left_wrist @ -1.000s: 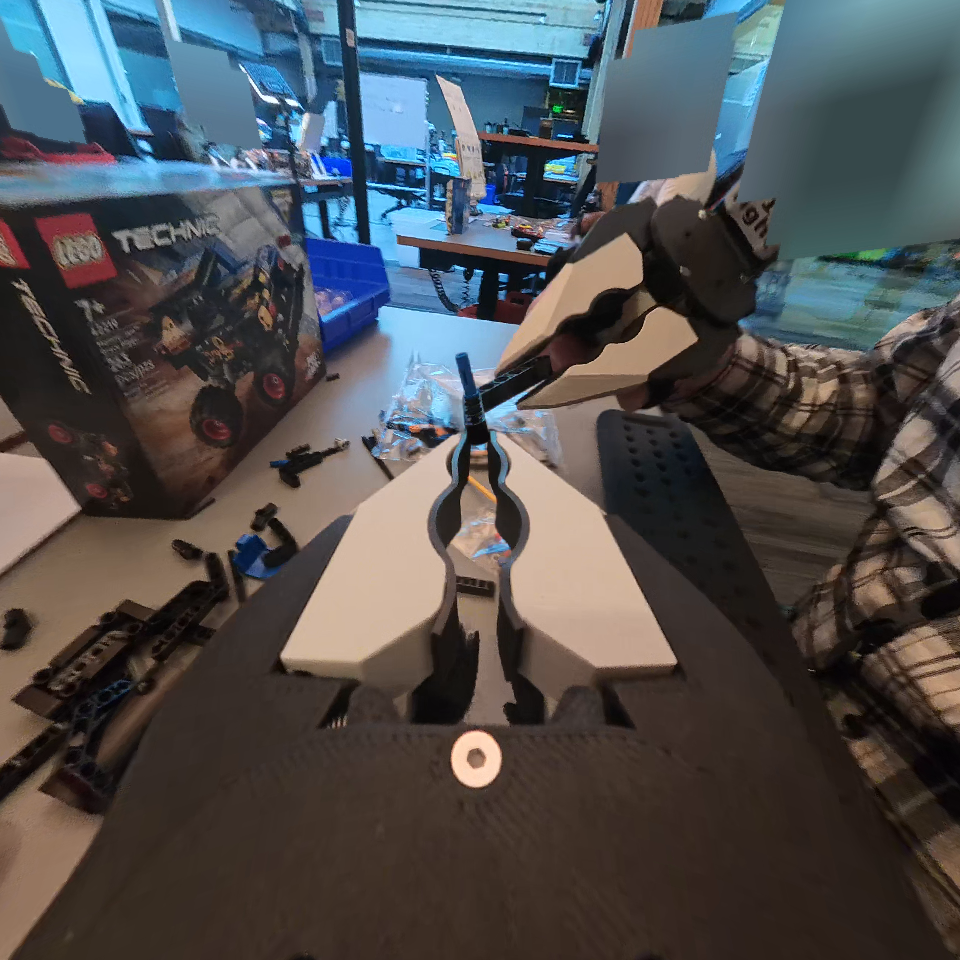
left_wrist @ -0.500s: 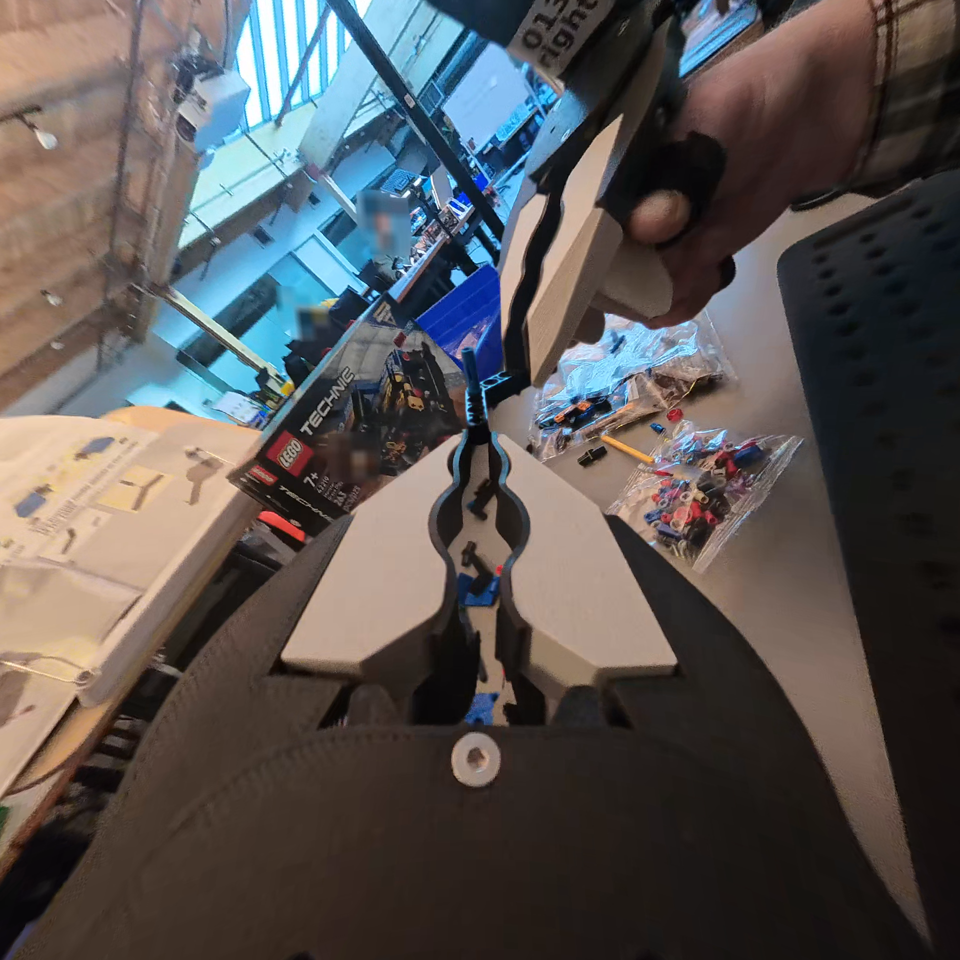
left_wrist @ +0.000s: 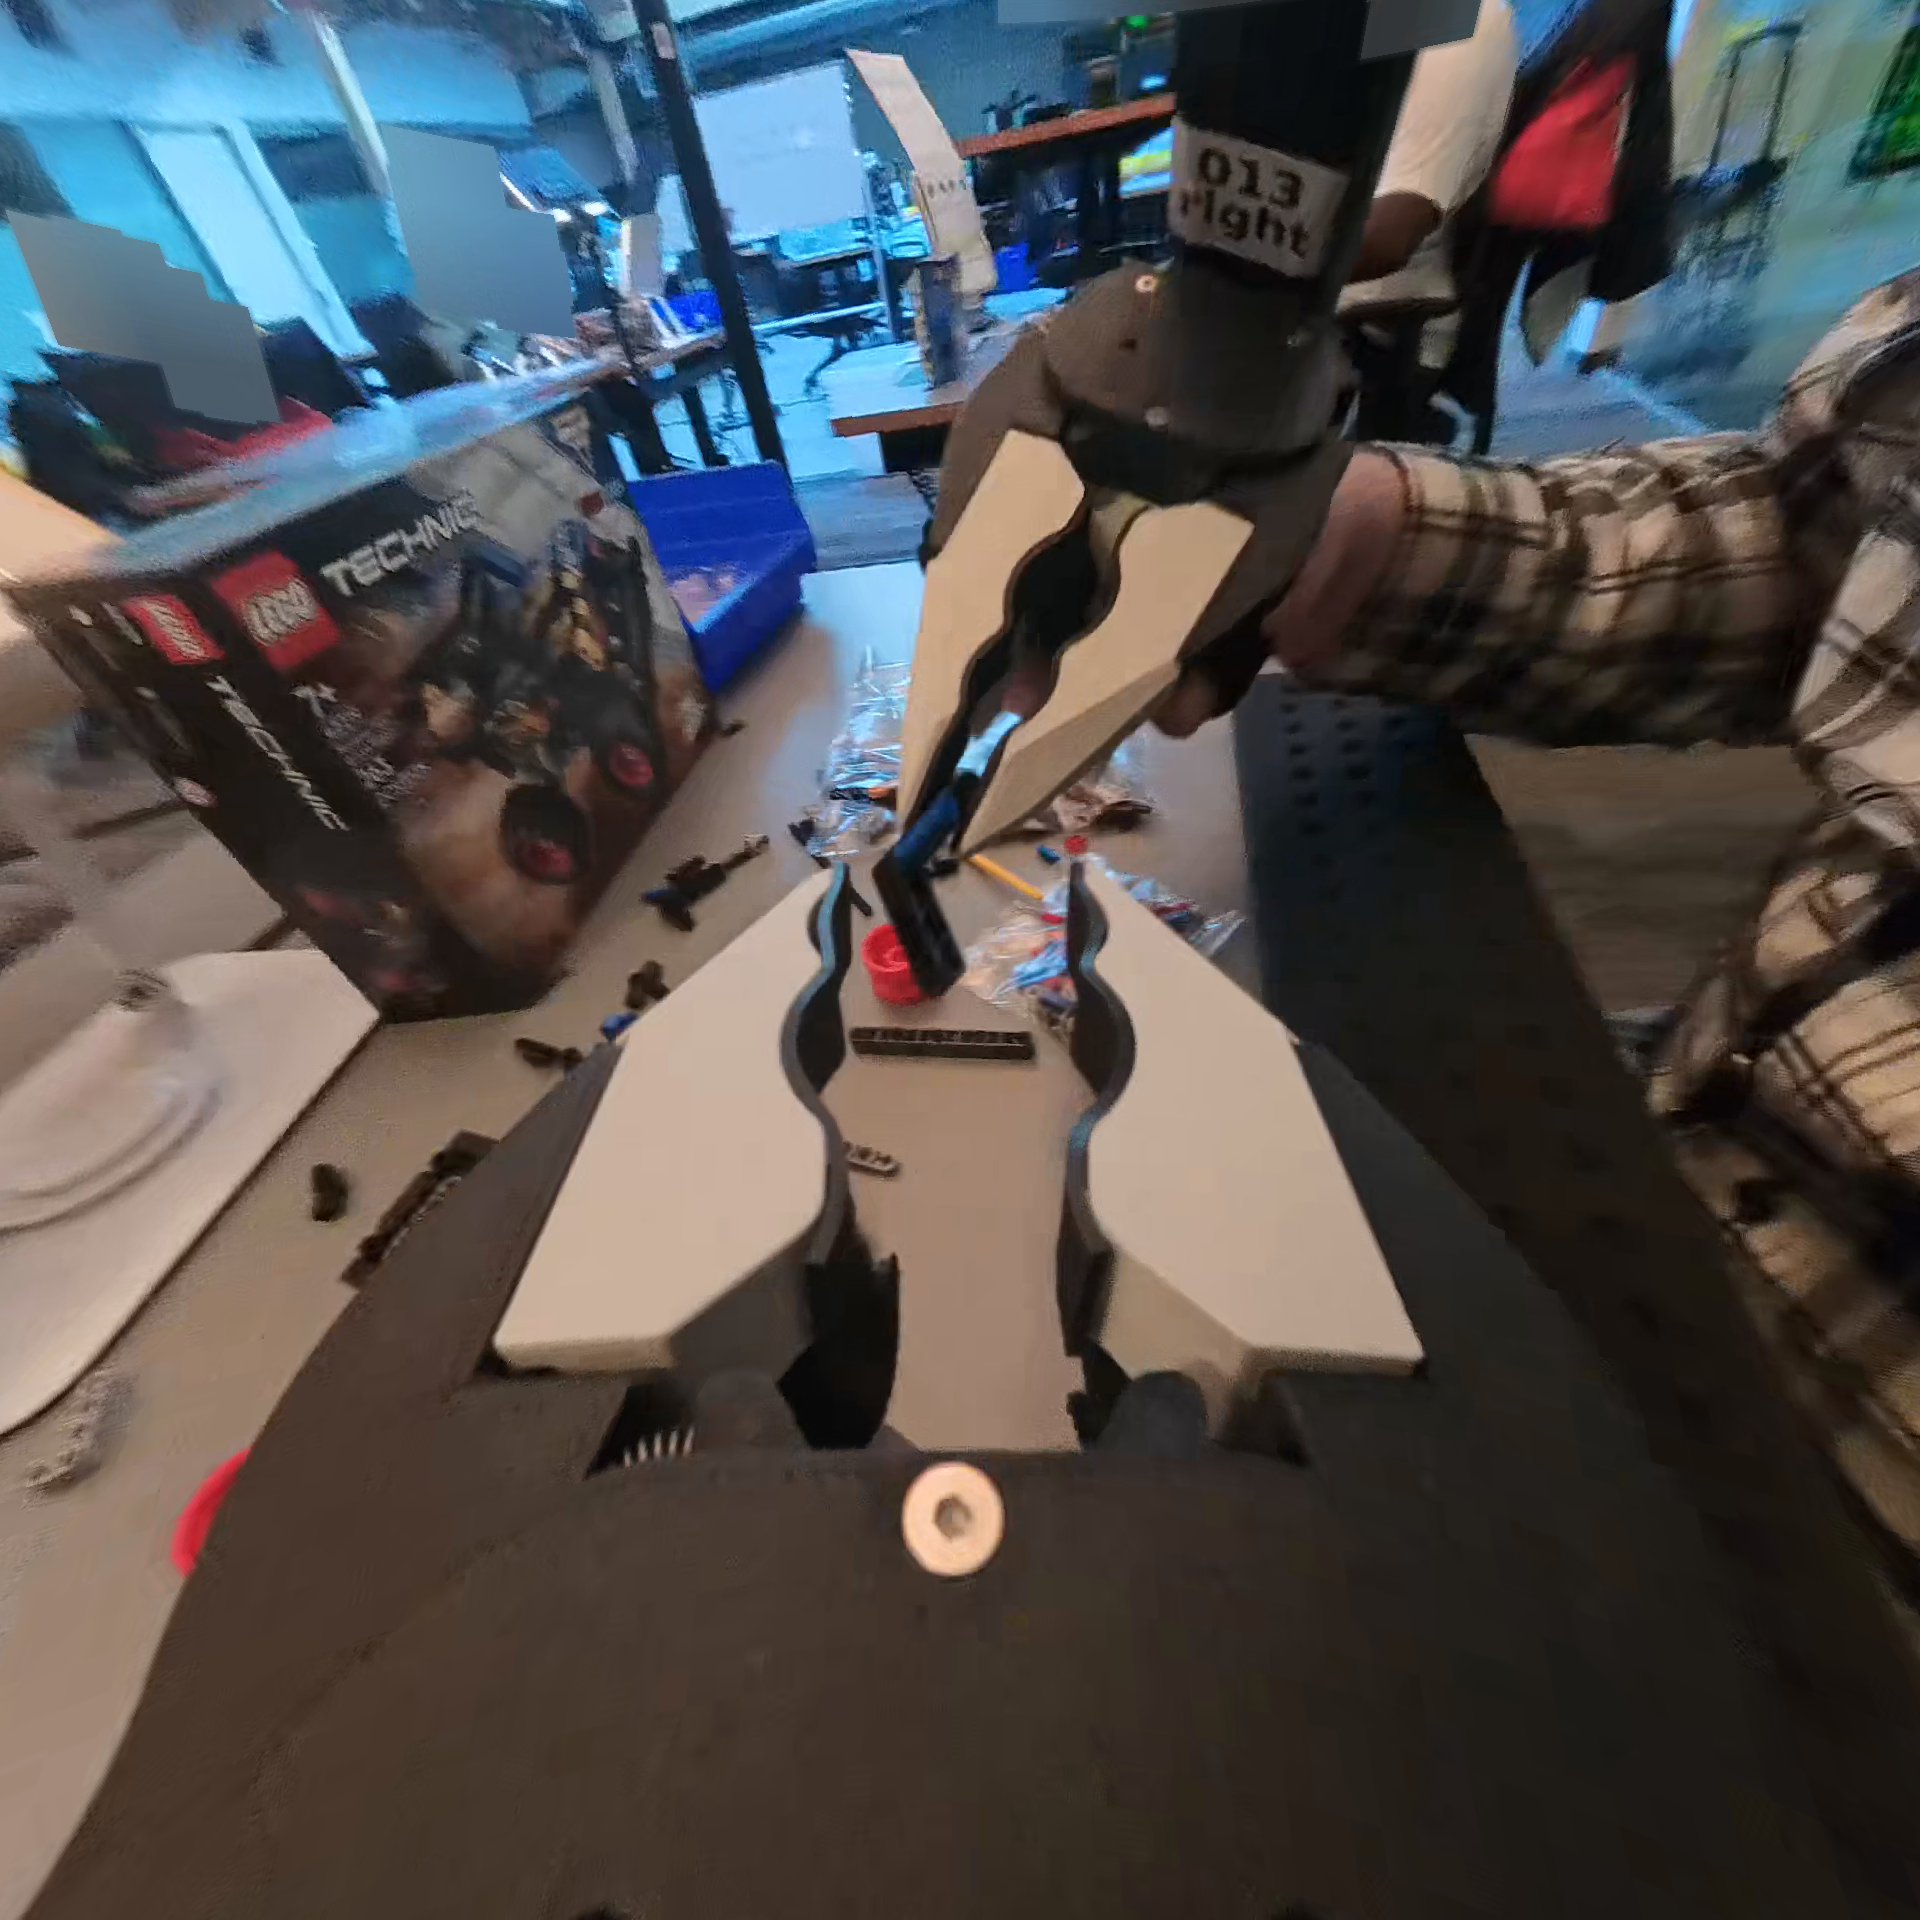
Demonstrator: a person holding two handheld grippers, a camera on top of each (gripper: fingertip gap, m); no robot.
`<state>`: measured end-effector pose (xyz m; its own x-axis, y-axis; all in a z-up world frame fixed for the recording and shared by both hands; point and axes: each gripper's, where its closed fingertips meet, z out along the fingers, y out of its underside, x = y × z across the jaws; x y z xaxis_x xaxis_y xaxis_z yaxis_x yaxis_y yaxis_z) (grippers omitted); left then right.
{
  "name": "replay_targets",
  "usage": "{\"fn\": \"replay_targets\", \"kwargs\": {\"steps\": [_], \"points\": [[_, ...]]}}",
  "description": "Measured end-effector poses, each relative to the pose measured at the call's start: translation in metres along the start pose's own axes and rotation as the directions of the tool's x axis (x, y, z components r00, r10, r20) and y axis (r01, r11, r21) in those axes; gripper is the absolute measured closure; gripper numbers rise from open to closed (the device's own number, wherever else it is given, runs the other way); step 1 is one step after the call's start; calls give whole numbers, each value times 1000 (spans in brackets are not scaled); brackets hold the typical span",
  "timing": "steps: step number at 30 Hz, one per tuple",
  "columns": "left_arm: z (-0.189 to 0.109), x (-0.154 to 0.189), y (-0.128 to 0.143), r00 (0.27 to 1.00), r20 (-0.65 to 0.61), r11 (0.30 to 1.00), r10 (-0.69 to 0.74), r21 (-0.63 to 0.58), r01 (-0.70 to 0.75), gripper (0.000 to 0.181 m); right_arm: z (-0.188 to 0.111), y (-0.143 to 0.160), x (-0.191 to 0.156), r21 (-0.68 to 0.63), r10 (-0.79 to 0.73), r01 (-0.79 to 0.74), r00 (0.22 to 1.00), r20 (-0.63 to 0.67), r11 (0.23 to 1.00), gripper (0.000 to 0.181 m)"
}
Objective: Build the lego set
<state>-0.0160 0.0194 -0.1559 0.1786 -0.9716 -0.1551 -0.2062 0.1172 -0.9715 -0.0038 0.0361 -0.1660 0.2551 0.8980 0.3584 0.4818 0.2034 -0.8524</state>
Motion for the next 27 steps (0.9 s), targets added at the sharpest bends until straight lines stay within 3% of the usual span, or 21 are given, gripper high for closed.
{"fn": "replay_targets", "kwargs": {"steps": [5, 13, 16, 19, 27], "points": [[-2, -7, 4, 996, -2, 996, -84, 3, 84, 173, 17, -8, -7, -19, -179, 179, 984, 19, 984, 176], [-14, -26, 10, 990, 35, 990, -138, 8, 138, 178, 33, -16, -2, 3, -262, 262, 965, 18, 965, 176], [-22, -41, 13, 986, 85, 990, -141, 16, 141, 180, 38, -19, 8, -2, -246, 246, 969, -11, 969, 170], [-33, -59, 18, 975, 158, 988, -157, 29, 154, 180, 43, -8, 18, -50, -176, 176, 984, 9, 983, 149], [-51, -99, 42, 922, 295, 968, -250, 48, 247, 180, 76, 66, 16, -345, 87, -8, 973, 214, 938, 135]]}}
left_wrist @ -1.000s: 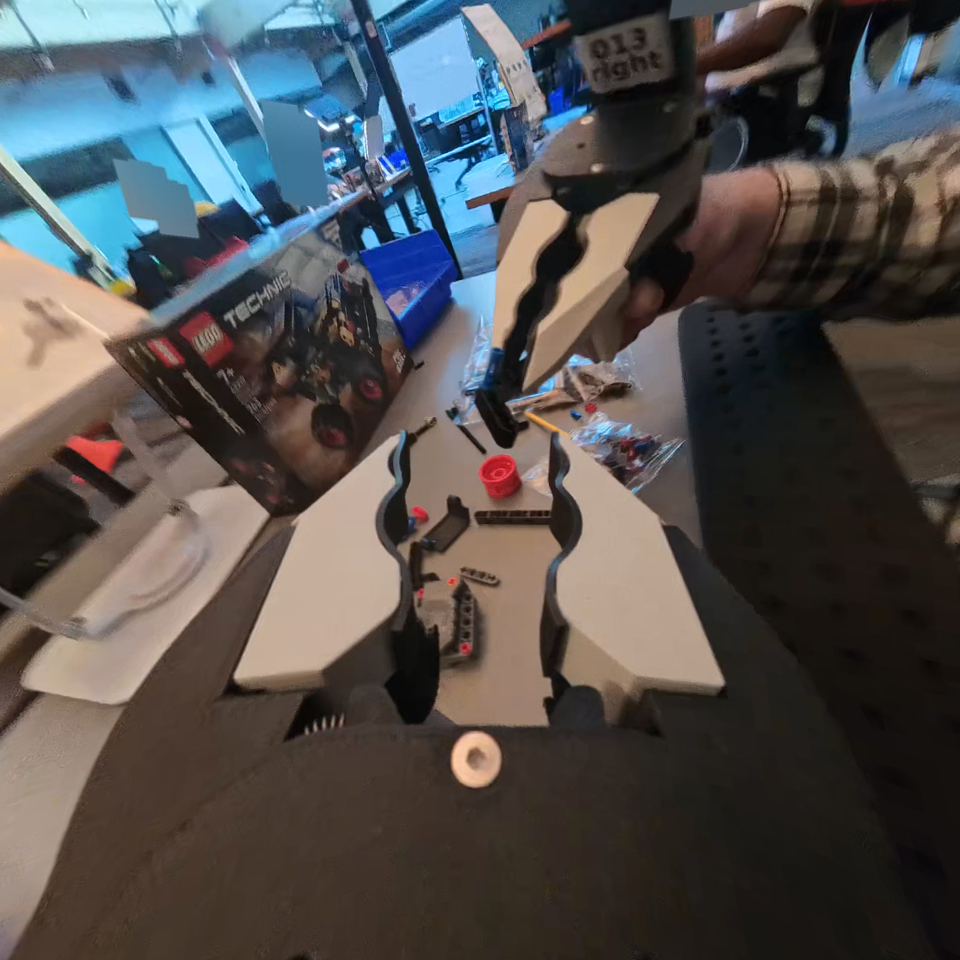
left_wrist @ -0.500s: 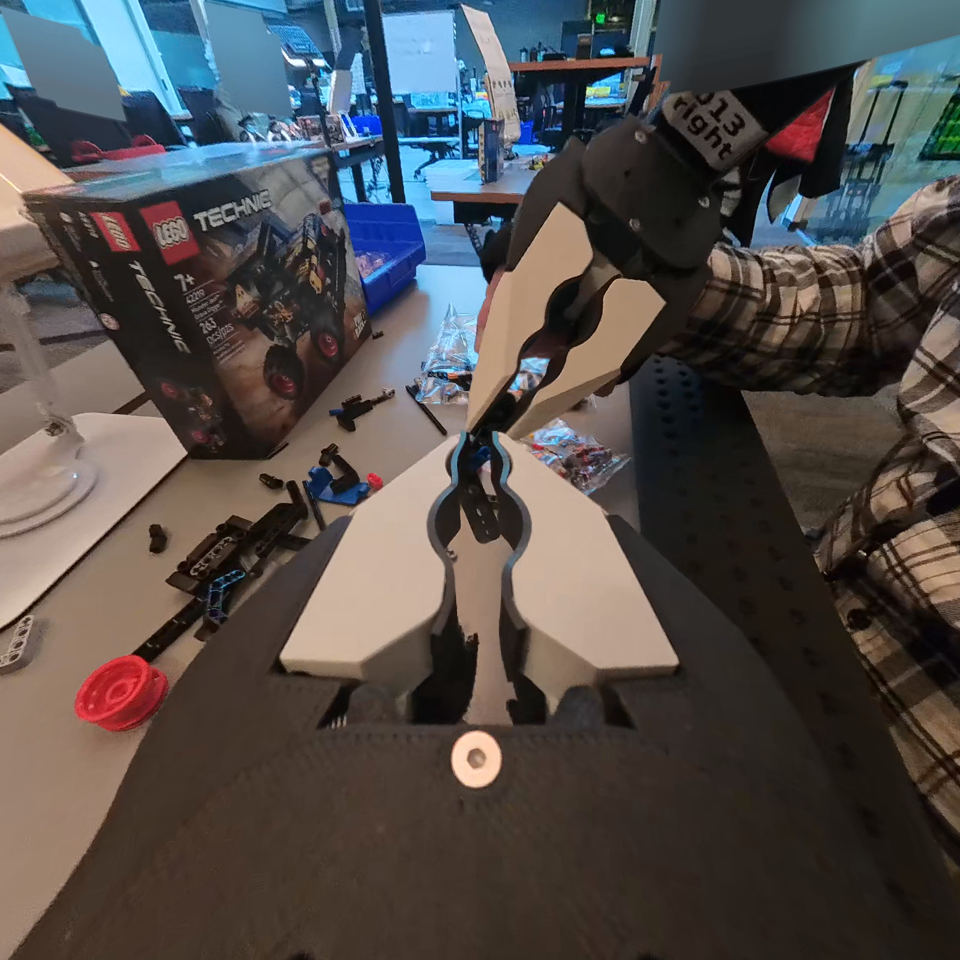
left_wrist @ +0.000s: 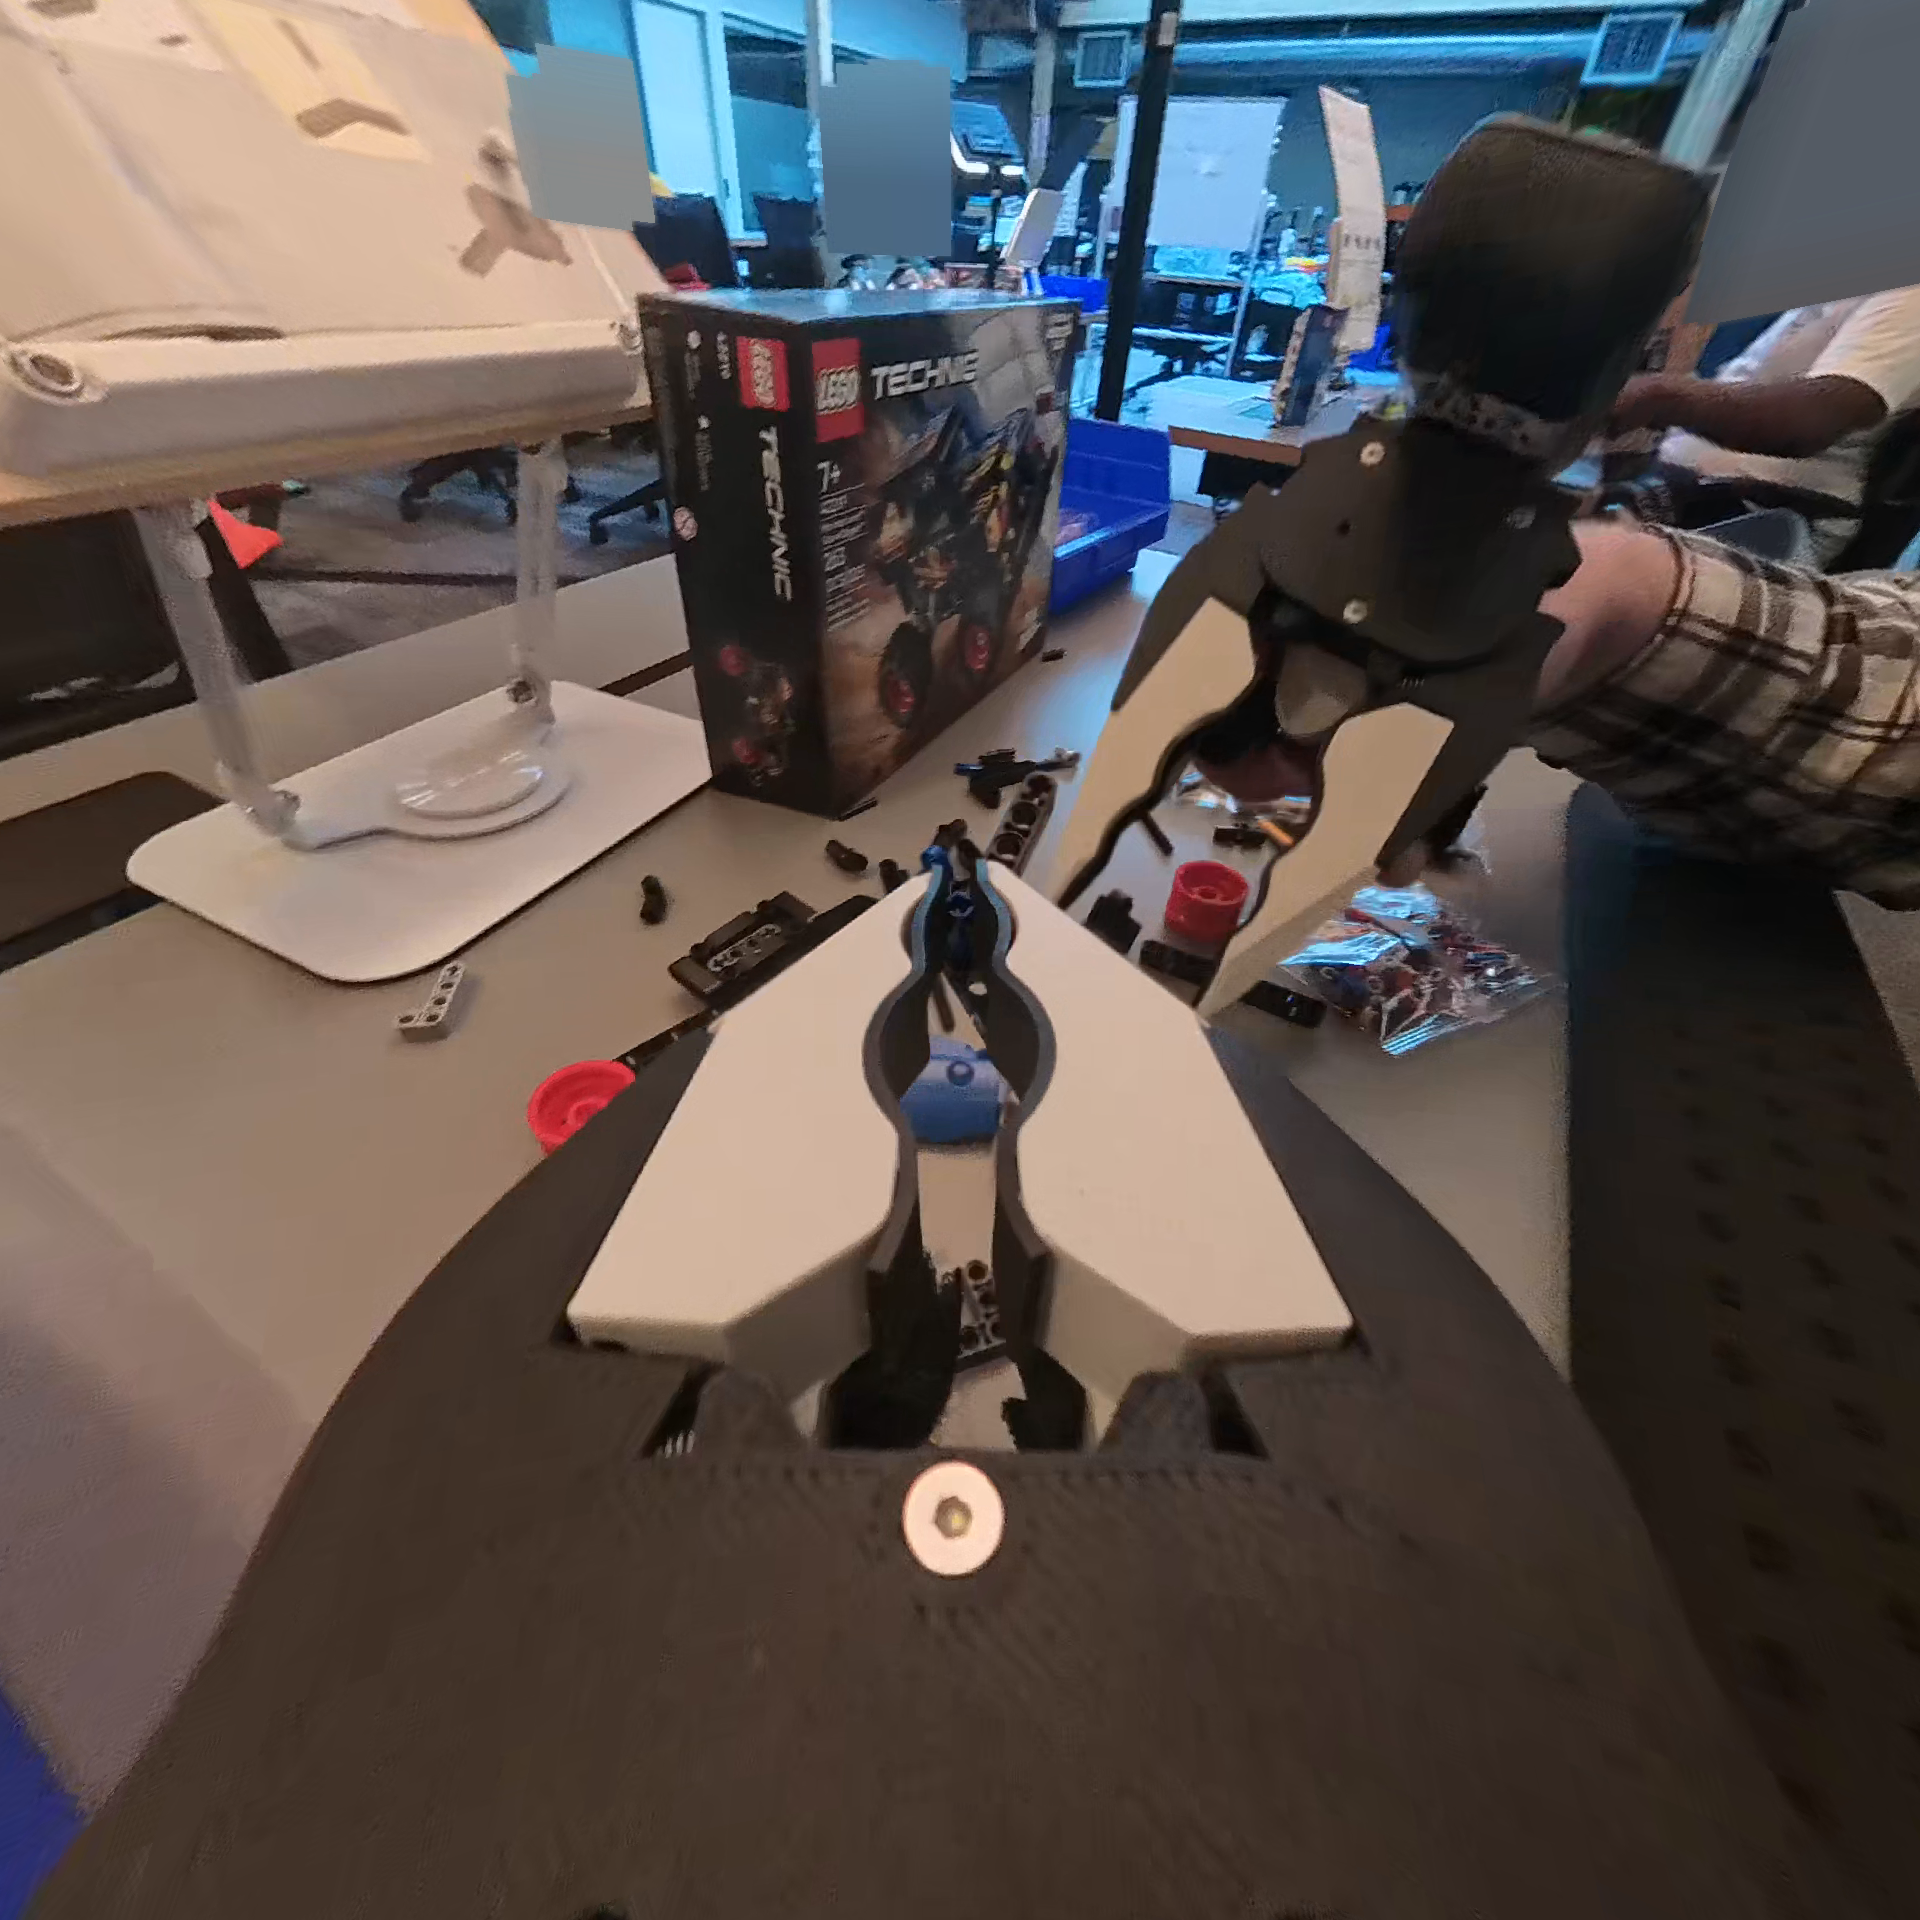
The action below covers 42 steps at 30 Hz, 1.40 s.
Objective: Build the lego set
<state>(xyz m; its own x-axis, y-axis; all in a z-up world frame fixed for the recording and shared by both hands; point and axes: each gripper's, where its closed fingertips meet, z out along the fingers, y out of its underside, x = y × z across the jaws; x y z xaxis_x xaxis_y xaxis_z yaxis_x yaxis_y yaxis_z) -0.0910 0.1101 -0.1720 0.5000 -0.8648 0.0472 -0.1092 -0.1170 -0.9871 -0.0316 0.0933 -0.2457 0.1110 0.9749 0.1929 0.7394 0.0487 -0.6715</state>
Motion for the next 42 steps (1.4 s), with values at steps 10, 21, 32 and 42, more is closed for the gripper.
{"fn": "replay_targets", "kwargs": {"steps": [10, 21, 32, 42], "points": [[4, -8, 13, 999, 17, 999, -32, -38, 33, 180, 35, 20, -6, -106, -47, 54, 997, 68, 993, 142], [6, -8, 19, 998, 5, 996, -58, -68, 58, 180, 24, 22, -18, -83, -134, 137, 990, 43, 987, 148], [13, 9, 52, 993, -26, 957, -116, -272, 104, 180, 4, 18, -26, 34, -125, 124, 992, 14, 992, 149], [17, 35, 78, 989, -66, 910, -136, -402, 98, 180, 0, 32, -40, 20, -103, 102, 992, 74, 995, 150]]}}
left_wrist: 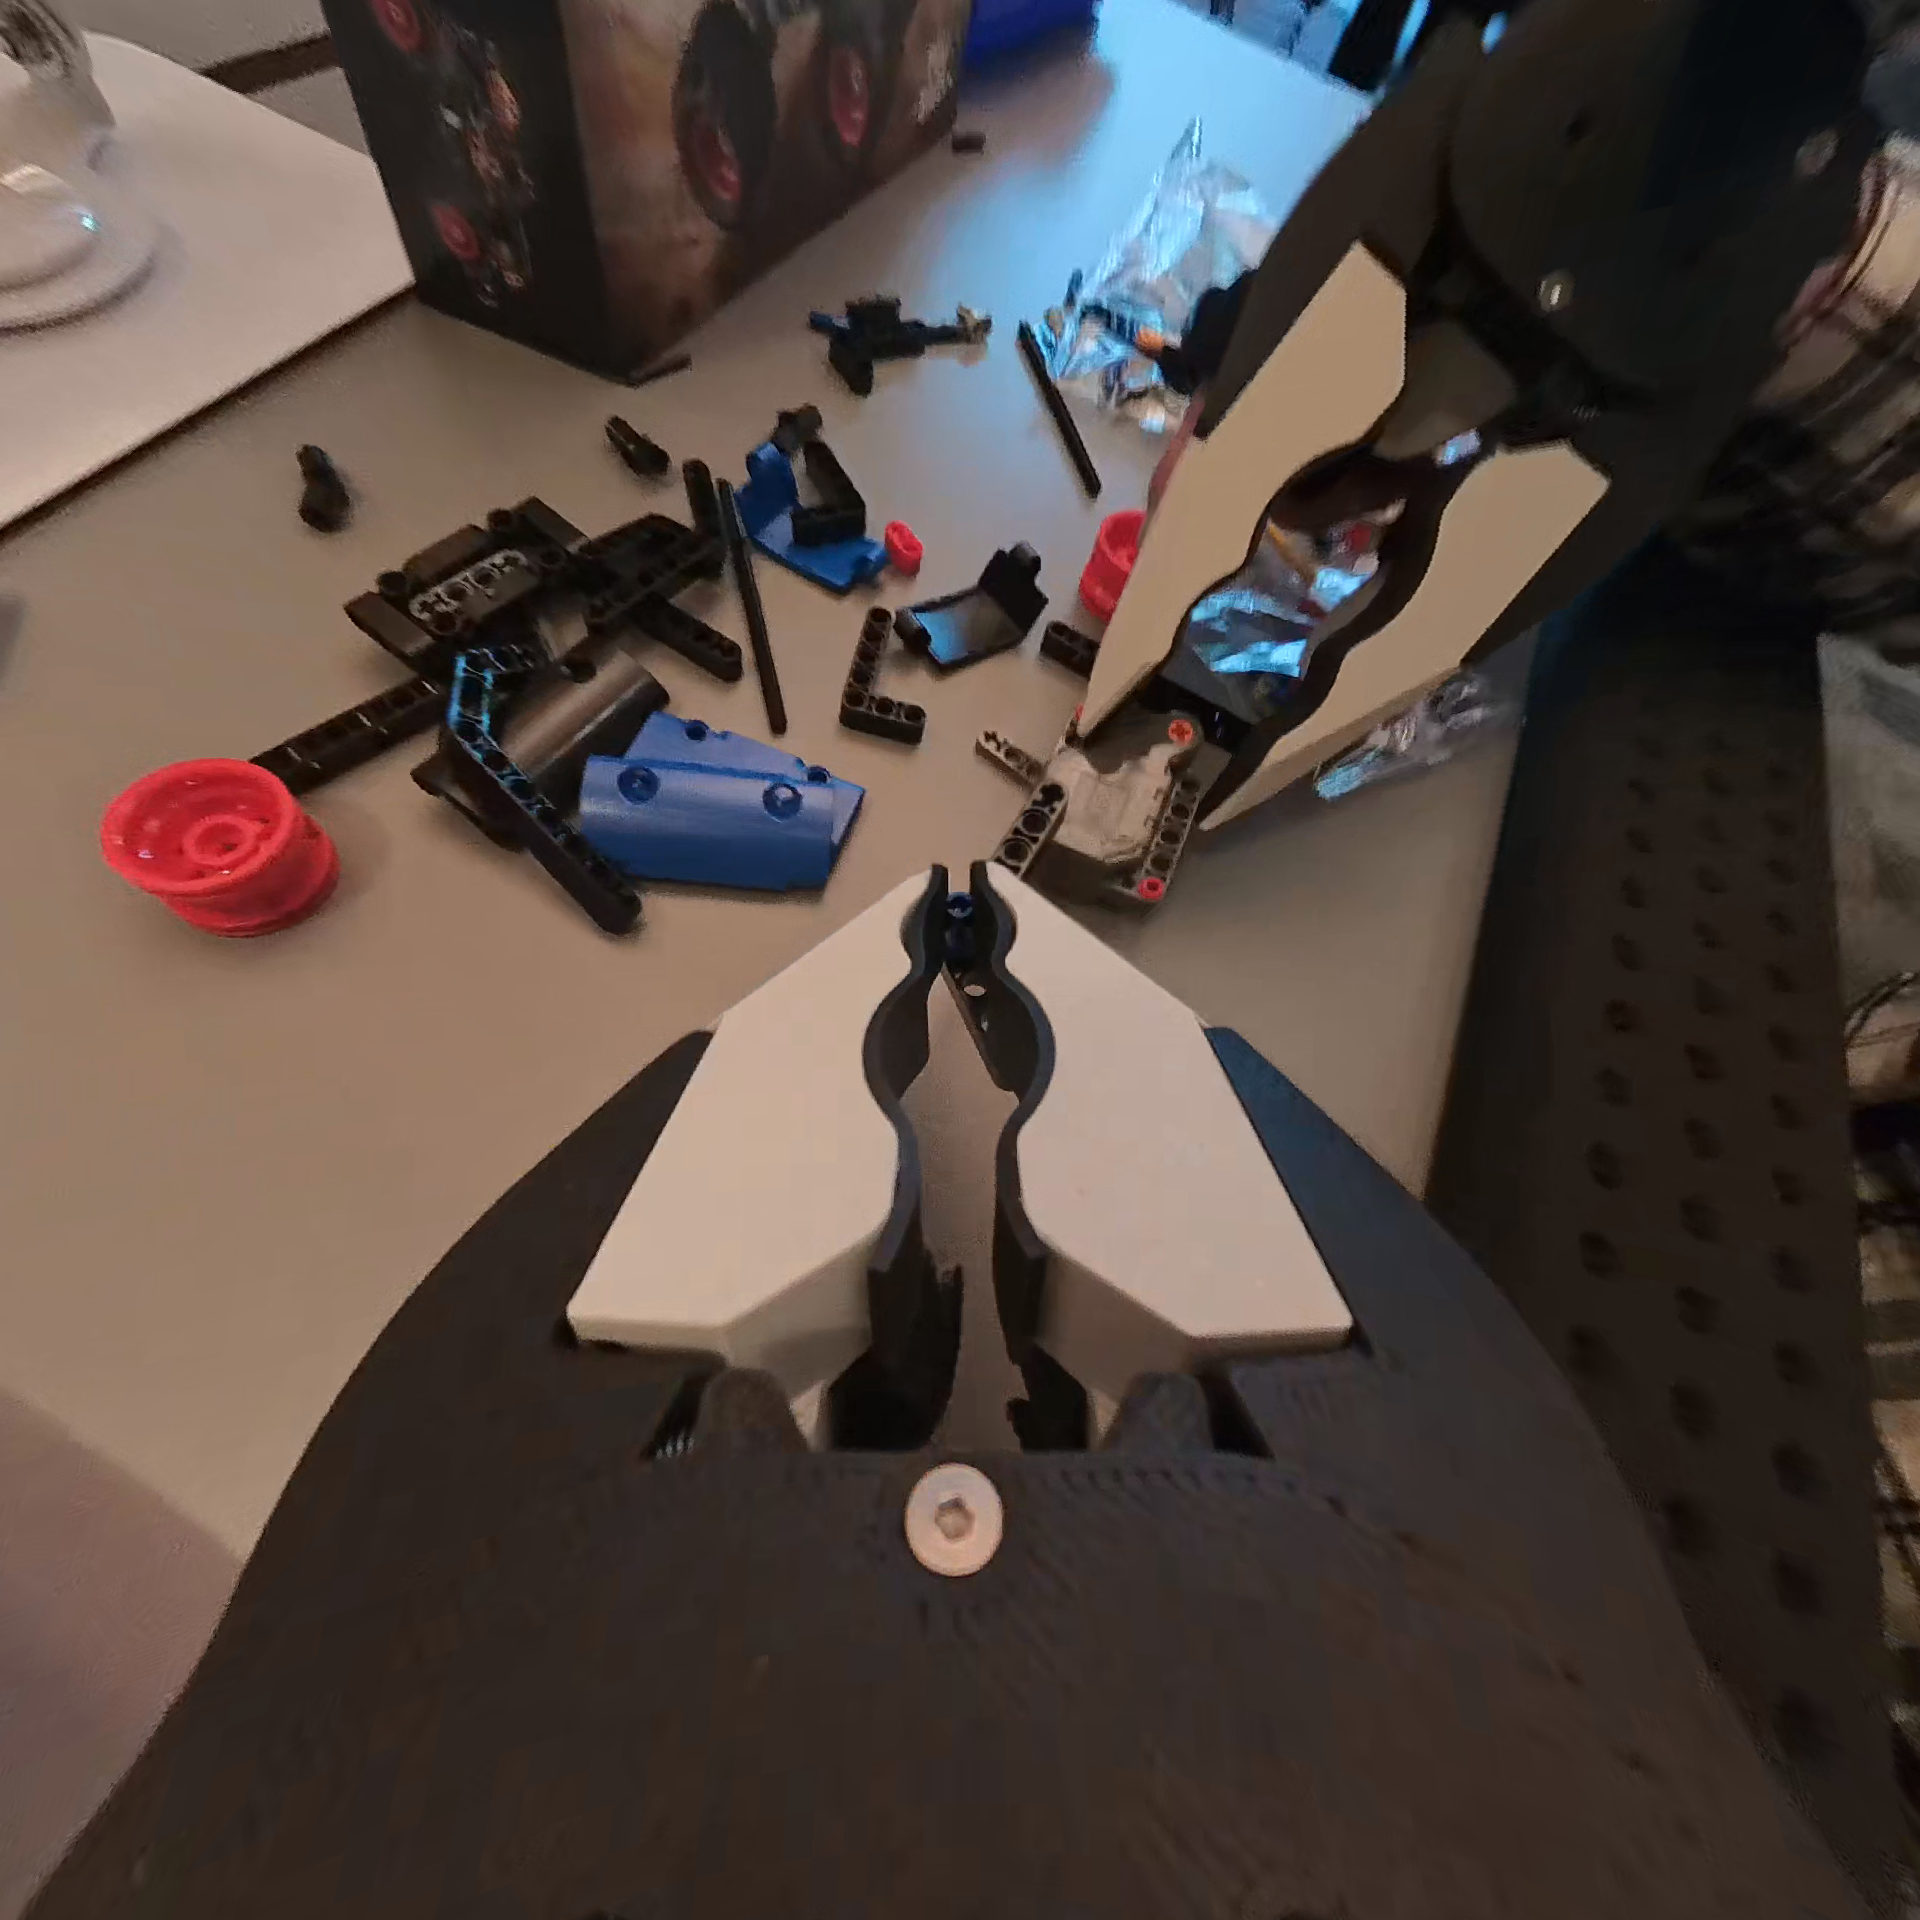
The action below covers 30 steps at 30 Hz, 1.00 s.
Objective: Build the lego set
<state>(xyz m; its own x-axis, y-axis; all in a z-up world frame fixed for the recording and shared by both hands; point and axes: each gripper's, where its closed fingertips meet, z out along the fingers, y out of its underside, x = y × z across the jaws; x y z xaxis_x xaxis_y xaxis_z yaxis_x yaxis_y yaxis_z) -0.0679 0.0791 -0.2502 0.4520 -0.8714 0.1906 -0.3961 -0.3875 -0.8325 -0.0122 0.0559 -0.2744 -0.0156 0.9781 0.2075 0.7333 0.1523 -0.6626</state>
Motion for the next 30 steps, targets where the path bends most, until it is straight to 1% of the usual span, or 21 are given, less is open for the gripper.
{"fn": "replay_targets", "kwargs": {"steps": [2, 6, 8, 11, 13, 15, 20, 24, 28, 30], "points": [[4, 4, 9, 999, 18, 998, 46, -51, -45, 180, -1, 0, -1, 11, 16, -17, 1000, 14, 1000, 150], [11, 10, 23, 995, 34, 990, 97, -108, -93, 179, -1, 3, -1, 0, 21, -21, 1000, 15, 1000, 142], [14, 14, 29, 993, 21, 984, 118, -136, -114, 179, 0, 3, -1, 2, 28, -28, 999, 18, 1000, 139], [18, 14, 34, 989, 33, 978, 144, -156, -137, 175, 4, 6, -1, -24, 21, -20, 1000, 17, 1000, 141], [18, 15, 35, 990, 30, 979, 141, -153, -135, 168, 5, 8, -1, -32, 20, -20, 1000, 12, 999, 147], [15, 14, 29, 992, 34, 986, 123, -115, -118, 159, 5, 8, -1, -25, 29, -29, 999, 16, 999, 148], [3, 10, 30, 990, 29, 984, 140, -115, -135, 149, 4, 8, 2, -12, 35, -35, 999, 7, 999, 148], [-6, 9, 23, 989, 25, 988, 143, -64, -142, 148, 2, 1, 4, 28, 54, -55, 998, 13, 998, 148], [-6, 12, 28, 984, 6, 982, 176, -75, -175, 149, -1, -4, 10, 65, 67, -67, 998, -1, 996, 149], [-5, 14, 32, 986, -8, 982, 168, -84, -168, 150, -3, -7, 10, 87, 83, -83, 997, 7, 993, 149]]}}
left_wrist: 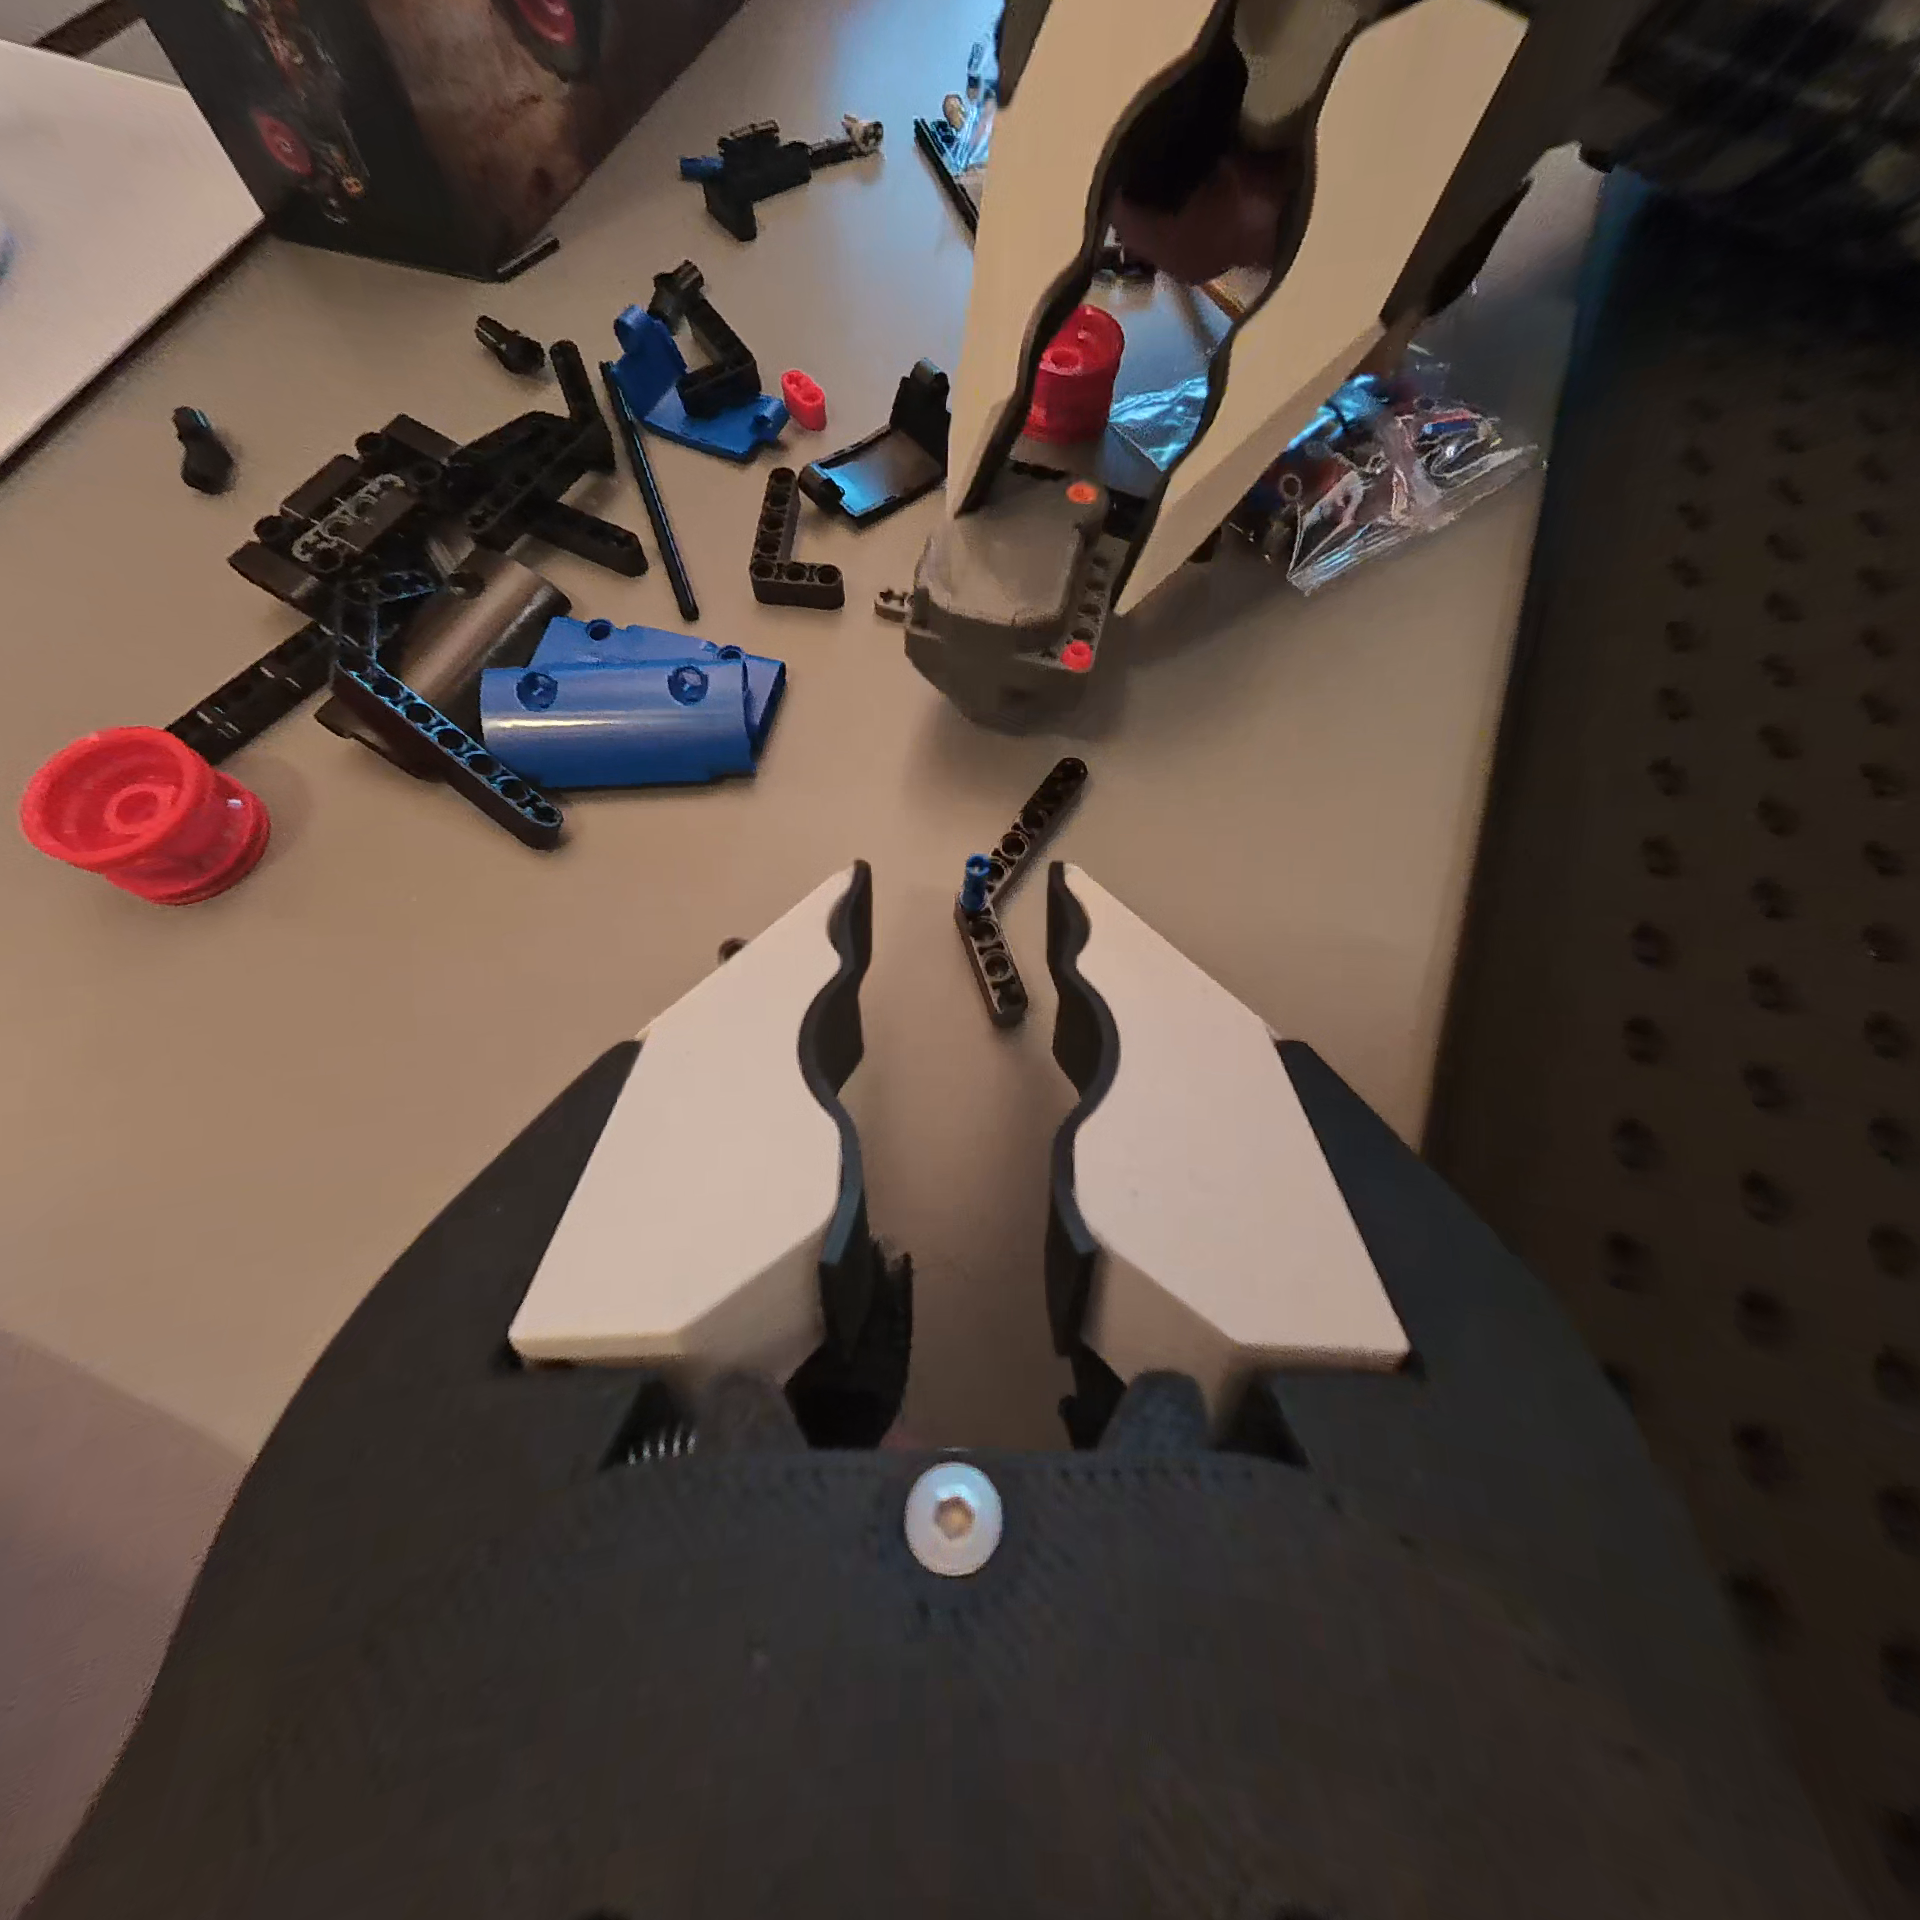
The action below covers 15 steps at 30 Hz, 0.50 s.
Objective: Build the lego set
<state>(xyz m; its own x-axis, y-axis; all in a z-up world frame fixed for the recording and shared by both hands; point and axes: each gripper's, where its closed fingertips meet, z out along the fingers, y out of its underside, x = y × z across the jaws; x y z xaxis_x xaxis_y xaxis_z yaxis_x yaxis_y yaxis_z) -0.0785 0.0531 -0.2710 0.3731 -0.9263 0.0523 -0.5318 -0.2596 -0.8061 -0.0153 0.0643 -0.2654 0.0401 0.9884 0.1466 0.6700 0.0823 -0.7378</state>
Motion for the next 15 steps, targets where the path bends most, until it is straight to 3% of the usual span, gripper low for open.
{"fn": "replay_targets", "kwargs": {"steps": [15], "points": [[11, 9, 20, 998, -36, 991, 53, -122, -57, 172, -7, -5, 7, 77, 34, -33, 999, -11, 997, 149]]}}
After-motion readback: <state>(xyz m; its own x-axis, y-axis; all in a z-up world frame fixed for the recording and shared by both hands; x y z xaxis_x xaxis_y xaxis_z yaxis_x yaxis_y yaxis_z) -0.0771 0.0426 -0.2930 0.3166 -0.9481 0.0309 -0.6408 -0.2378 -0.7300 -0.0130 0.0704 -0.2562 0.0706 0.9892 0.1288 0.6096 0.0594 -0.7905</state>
